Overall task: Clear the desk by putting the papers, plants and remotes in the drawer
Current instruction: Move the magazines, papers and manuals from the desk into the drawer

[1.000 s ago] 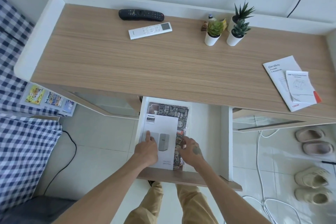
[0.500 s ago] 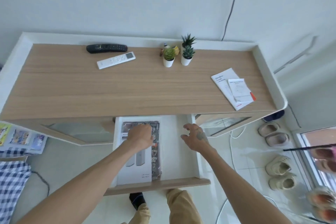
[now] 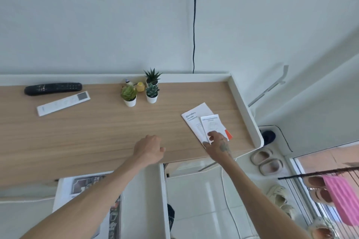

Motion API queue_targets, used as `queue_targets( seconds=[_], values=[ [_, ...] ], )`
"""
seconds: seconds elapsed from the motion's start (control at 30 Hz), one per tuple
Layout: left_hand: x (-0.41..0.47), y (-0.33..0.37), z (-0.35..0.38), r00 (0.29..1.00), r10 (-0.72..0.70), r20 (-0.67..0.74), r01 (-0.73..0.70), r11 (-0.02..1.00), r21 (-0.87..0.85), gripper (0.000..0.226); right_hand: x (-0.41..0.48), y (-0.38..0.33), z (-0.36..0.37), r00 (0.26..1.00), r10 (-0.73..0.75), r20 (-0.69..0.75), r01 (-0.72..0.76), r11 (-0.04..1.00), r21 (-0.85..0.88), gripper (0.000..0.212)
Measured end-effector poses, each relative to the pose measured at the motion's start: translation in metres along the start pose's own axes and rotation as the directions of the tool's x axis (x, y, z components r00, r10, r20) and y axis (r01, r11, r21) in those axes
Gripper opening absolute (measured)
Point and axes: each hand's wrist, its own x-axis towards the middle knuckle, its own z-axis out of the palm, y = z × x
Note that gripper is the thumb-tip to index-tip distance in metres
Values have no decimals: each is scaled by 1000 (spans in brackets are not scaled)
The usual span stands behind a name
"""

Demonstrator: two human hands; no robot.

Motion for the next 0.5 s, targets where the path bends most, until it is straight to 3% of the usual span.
queue_targets(
  seconds=[0.13,0.3,0.5],
  values=[
    [38,36,7,1000,2,2,-1,1000,-22,31,51,24,-19,997,65,-31,-64,997,31,59],
    [74,79,18,998,68,17,-67,998,-13,35,95,43,-24,996,90,-4,-90,993,-69,80],
    [100,107,39,974,225,-28,-223,972,77,49,113,52,-17,996,83,-24,-86,983,-164,80]
  ],
)
